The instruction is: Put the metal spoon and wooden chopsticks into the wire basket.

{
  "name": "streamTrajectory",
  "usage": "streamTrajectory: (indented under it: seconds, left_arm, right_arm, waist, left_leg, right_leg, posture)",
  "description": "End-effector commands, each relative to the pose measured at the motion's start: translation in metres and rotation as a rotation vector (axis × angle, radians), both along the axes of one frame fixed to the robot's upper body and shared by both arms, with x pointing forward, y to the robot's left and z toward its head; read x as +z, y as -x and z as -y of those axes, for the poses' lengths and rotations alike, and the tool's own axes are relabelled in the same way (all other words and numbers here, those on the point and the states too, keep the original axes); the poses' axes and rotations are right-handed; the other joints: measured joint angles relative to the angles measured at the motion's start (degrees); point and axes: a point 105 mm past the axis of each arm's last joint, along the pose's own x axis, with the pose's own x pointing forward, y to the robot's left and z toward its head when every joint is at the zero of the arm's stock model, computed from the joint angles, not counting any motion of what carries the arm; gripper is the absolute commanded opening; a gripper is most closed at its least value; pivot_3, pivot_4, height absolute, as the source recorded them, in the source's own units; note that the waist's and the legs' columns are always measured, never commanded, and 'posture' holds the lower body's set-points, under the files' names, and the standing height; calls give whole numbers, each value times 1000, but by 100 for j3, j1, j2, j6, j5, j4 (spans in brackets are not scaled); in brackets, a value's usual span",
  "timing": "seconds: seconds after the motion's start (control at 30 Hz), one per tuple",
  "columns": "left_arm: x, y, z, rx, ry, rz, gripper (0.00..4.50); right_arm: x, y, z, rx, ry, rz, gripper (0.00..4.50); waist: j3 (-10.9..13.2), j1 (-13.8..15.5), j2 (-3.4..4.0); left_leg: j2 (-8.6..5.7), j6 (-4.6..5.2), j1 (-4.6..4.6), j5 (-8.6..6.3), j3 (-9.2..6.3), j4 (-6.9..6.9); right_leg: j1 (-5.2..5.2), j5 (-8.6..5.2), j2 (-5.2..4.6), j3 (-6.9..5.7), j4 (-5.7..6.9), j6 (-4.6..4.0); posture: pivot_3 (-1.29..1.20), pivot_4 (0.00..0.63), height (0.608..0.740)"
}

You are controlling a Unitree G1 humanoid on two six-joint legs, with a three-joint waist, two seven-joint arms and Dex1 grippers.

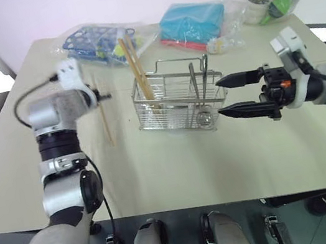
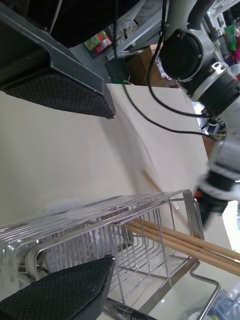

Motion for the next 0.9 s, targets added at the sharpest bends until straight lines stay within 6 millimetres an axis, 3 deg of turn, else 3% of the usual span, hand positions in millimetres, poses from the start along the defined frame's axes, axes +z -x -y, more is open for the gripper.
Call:
streamTrajectory:
  seconds: [0.03,0.07,0.13,0.2,0.27,0.33,0.47,0.57,0.73,0.9]
  left_arm:
    - [81,20,-6,-56,108,409,43]
    - [115,35,-10,-94,150,564,43]
    - [155,60,-17,-130,190,765,43]
    - [179,74,-16,-184,215,858,43]
    - [203,86,7,-314,237,923,43]
    - [215,93,25,-404,278,947,43]
    - [213,98,82,-586,280,928,43]
    - [189,92,112,-643,230,865,43]
    - [155,88,137,-700,112,826,43]
    - [132,80,137,-667,63,797,43]
  right_arm:
    - [15,4,6,-5,11,50,4500]
    - [17,5,8,-9,14,52,4500]
    - [19,5,10,-16,18,54,4500]
    - [19,5,11,-23,17,52,4500]
    - [18,5,12,-27,17,49,4500]
    - [17,5,12,-29,16,48,4500]
    - [16,5,9,-30,7,50,4500]
    - [18,5,8,-37,-5,58,4500]
    - [20,7,9,-51,-22,62,4500]
    - [20,9,13,-75,-29,59,4500]
  waist:
    - [0,16,0]
    - [1,16,-2]
    - [4,6,-6]
    - [4,5,-7]
    - [3,17,-6]
    - [3,44,-6]
    - [4,38,-7]
    - [3,12,-6]
    - [3,-55,-4]
    - [3,-22,-4]
  left_leg:
    - [0,0,0,0,0,0]
    - [-2,0,0,0,0,0]
    - [-3,0,-4,-1,0,1]
    - [-5,1,-4,-1,1,1]
    - [-5,2,1,-2,1,1]
    - [-6,6,3,-3,-5,6]
    - [-9,18,8,-9,-8,20]
    - [-9,18,6,-9,-6,25]
    - [1,17,6,-8,-3,22]
    - [2,20,6,-9,-3,22]
  right_leg:
    - [2,0,-1,0,0,0]
    - [2,0,-5,0,-1,0]
    - [0,0,-9,0,-3,0]
    - [1,1,-13,0,-4,-1]
    - [5,1,-8,-1,-4,-1]
    - [17,0,-4,-8,-5,0]
    - [33,1,-5,-9,-7,3]
    - [33,3,-4,-9,-6,6]
    - [24,2,10,-7,-2,6]
    - [25,2,8,-7,-5,5]
  posture:
    - [0,150,715]
    - [0,150,715]
    - [0,150,715]
    - [0,150,715]
    - [0,150,715]
    - [0,150,715]
    - [0,150,715]
    - [0,150,715]
    - [0,150,715]
    - [0,150,715]
